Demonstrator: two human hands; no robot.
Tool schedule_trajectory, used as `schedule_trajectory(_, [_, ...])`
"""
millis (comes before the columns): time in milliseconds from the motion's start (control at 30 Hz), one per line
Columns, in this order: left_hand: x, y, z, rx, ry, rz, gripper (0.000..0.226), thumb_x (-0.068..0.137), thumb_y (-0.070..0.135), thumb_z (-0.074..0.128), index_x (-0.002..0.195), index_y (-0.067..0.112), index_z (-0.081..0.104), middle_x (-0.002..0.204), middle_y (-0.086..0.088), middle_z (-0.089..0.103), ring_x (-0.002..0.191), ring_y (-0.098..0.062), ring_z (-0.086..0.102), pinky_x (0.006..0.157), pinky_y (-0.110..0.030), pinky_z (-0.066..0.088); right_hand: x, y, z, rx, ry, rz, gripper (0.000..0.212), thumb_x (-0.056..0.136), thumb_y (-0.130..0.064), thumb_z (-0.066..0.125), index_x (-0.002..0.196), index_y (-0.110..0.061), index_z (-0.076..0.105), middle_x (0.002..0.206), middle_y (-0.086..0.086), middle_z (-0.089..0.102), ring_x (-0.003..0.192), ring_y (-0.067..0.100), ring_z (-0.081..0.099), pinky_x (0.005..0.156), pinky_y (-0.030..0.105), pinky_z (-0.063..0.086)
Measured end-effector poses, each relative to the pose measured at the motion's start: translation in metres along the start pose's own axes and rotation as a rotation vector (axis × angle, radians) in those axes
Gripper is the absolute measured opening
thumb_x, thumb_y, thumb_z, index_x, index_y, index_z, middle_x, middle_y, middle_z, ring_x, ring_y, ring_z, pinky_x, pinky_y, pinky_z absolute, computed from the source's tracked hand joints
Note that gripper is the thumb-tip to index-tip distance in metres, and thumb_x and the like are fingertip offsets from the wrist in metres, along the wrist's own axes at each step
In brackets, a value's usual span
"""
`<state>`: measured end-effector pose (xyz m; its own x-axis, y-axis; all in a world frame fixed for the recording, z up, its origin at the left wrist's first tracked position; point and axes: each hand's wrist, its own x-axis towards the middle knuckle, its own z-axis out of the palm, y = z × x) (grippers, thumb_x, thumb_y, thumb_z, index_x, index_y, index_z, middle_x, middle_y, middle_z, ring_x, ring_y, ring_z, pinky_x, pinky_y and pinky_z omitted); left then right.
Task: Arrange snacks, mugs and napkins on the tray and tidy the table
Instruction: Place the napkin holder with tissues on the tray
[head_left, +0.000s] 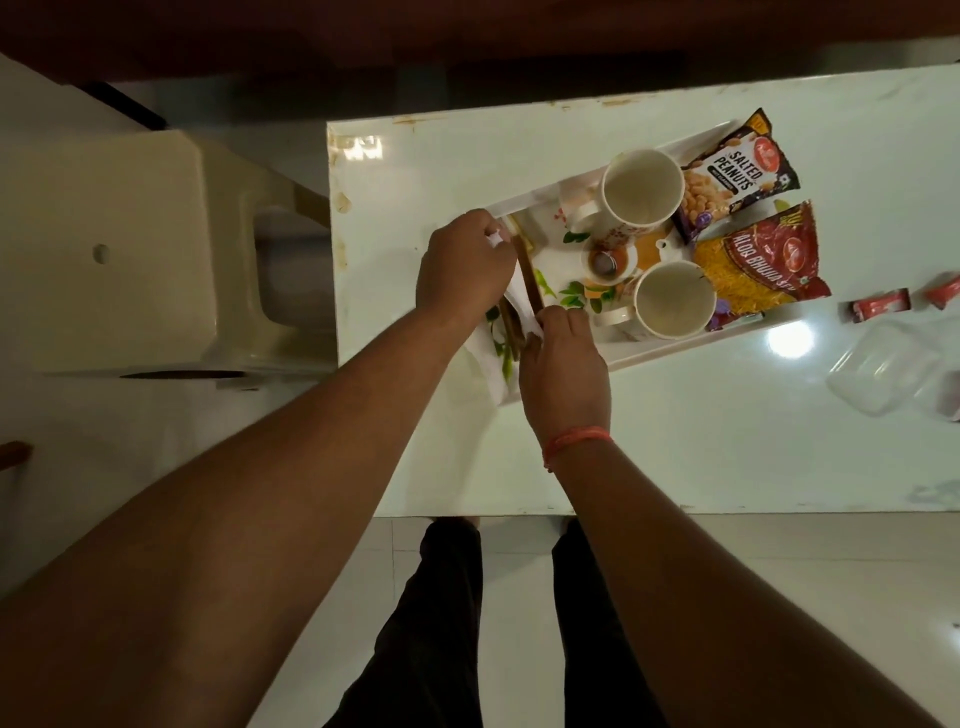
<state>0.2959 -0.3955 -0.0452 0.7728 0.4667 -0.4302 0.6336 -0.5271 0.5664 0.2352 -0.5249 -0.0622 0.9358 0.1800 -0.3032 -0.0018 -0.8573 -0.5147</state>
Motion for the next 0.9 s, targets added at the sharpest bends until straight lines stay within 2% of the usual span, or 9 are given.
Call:
schedule_trajectory(200, [0.016, -0.001, 0.010, 0.101, -0.025, 0.054, 0.017, 0.091, 0.020, 0.056, 0.104, 0.014, 0.065, 0.104, 0.000, 0.069, 0.091, -0.015, 0.062, 0.073, -0.023, 0.045, 0.003, 0.000, 0.009, -0.031, 0.015, 0.058, 0.021, 0.097, -0.020, 0.052, 0.116, -0.013, 0.052, 0.114, 0.007, 0.059, 0.084, 0.031, 0.068, 0.069, 0.038, 0.056])
schedule_trajectory(333, [0.026, -0.003, 0.016, 0.149, -0.022, 0.057, 0.021, 0.088, 0.019, 0.057, 0.108, 0.015, 0.064, 0.111, -0.003, 0.069, 0.101, -0.022, 0.064, 0.082, -0.031, 0.053, 0.002, 0.005, 0.012, -0.073, 0.023, 0.045, 0.020, 0.094, -0.019, 0.056, 0.114, -0.015, 0.053, 0.111, 0.006, 0.059, 0.084, 0.029, 0.067, 0.064, 0.035, 0.053])
schedule_trajectory(467, [0.029, -0.005, 0.018, 0.207, -0.007, 0.058, 0.023, 0.088, 0.019, 0.056, 0.110, 0.015, 0.062, 0.114, -0.005, 0.065, 0.107, -0.026, 0.060, 0.089, -0.040, 0.053, 0.003, 0.010, 0.018, -0.080, 0.023, 0.061, 0.021, 0.093, -0.016, 0.058, 0.113, -0.014, 0.052, 0.114, 0.006, 0.058, 0.084, 0.030, 0.067, 0.062, 0.034, 0.050])
schedule_trajectory(533, [0.029, -0.006, 0.019, 0.223, -0.003, 0.057, 0.024, 0.090, 0.021, 0.055, 0.113, 0.014, 0.060, 0.117, -0.007, 0.062, 0.110, -0.028, 0.056, 0.089, -0.039, 0.051, 0.001, 0.013, 0.021, -0.082, 0.024, 0.067, 0.022, 0.093, -0.016, 0.059, 0.113, -0.015, 0.052, 0.114, 0.005, 0.058, 0.084, 0.029, 0.066, 0.062, 0.033, 0.049])
schedule_trajectory(700, [0.028, -0.005, 0.021, 0.148, 0.052, 0.039, 0.040, 0.091, 0.039, 0.055, 0.122, 0.013, 0.055, 0.121, -0.008, 0.057, 0.113, -0.025, 0.051, 0.086, -0.037, 0.047, -0.001, 0.021, 0.023, -0.034, 0.014, 0.081, 0.027, 0.092, -0.022, 0.062, 0.115, -0.016, 0.048, 0.118, 0.003, 0.056, 0.084, 0.029, 0.067, 0.065, 0.034, 0.053])
schedule_trajectory(800, [0.027, -0.010, 0.022, 0.053, 0.098, 0.011, 0.053, 0.093, 0.052, 0.049, 0.128, 0.012, 0.052, 0.127, -0.008, 0.056, 0.117, -0.026, 0.050, 0.093, -0.039, 0.046, -0.004, 0.028, 0.021, 0.016, 0.016, 0.101, 0.034, 0.091, -0.028, 0.063, 0.117, -0.016, 0.046, 0.125, 0.003, 0.052, 0.089, 0.031, 0.067, 0.067, 0.032, 0.047])
schedule_trajectory(900, [0.022, -0.022, 0.023, -0.037, 0.119, -0.019, 0.059, 0.094, 0.057, 0.043, 0.133, 0.012, 0.050, 0.130, -0.008, 0.055, 0.120, -0.026, 0.050, 0.097, -0.040, 0.048, -0.010, 0.036, 0.019, 0.038, 0.009, 0.091, 0.041, 0.090, -0.035, 0.064, 0.123, -0.018, 0.044, 0.127, 0.002, 0.052, 0.091, 0.028, 0.068, 0.073, 0.037, 0.053])
